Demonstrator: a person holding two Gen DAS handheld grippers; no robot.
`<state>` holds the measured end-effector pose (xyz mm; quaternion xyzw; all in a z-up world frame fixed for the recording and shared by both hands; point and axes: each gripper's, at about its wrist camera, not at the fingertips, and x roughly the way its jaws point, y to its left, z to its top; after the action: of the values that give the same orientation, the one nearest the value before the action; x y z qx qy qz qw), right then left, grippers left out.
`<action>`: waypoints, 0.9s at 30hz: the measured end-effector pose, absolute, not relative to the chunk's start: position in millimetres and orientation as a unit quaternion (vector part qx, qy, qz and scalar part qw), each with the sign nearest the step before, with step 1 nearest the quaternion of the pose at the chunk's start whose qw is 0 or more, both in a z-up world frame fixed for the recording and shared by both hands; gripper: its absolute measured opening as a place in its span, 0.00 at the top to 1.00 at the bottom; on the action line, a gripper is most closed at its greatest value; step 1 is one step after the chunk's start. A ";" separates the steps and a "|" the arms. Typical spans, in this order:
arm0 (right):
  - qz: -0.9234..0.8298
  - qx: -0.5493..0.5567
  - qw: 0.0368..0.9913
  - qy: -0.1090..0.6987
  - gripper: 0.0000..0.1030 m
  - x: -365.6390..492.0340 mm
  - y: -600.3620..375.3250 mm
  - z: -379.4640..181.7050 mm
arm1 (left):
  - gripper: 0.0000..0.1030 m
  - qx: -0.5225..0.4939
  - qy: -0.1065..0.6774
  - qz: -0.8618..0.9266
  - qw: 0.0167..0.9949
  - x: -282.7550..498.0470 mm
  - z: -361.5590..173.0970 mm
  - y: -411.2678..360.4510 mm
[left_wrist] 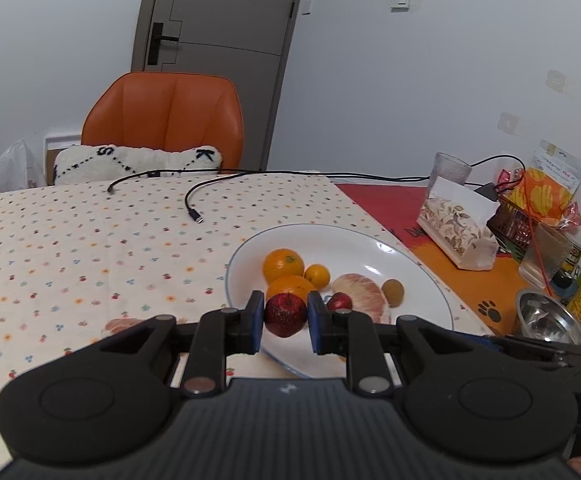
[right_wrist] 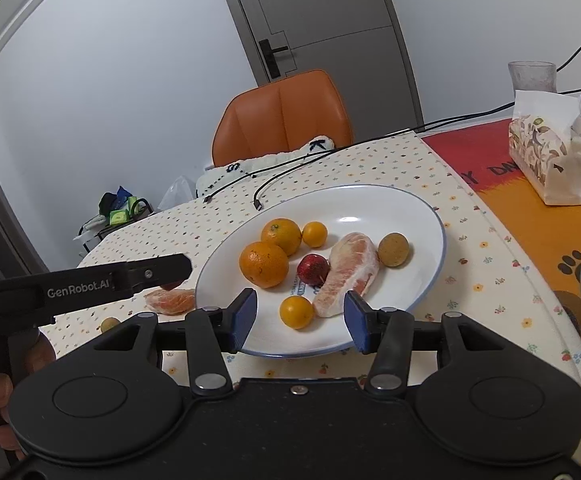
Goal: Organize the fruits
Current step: 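Open the right tool to drop the orange while the left tool drops the red plum, then move both open tools back to the remaining fruits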
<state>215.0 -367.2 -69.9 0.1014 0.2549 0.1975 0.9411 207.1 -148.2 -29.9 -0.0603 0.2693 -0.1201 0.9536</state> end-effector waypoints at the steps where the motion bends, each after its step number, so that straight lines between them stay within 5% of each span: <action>1: 0.197 0.103 0.941 0.255 0.52 215.3 -367.9 -70.4 | 0.79 -0.060 0.269 -0.121 0.954 207.6 -29.7 -149.3; 14: 0.199 0.104 0.941 0.255 0.52 213.1 -368.5 -71.1 | 0.75 -0.066 0.272 -0.099 0.955 202.3 -30.2 -132.7; 27: 0.215 0.098 0.937 0.256 0.50 209.6 -352.6 -70.5 | 0.49 -0.070 0.277 -0.056 0.957 186.6 -33.0 -95.2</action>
<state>209.6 -352.6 -70.5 0.0983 0.2560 0.2148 0.9374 186.6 -95.2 -33.0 -0.0695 0.2766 -0.0558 0.9569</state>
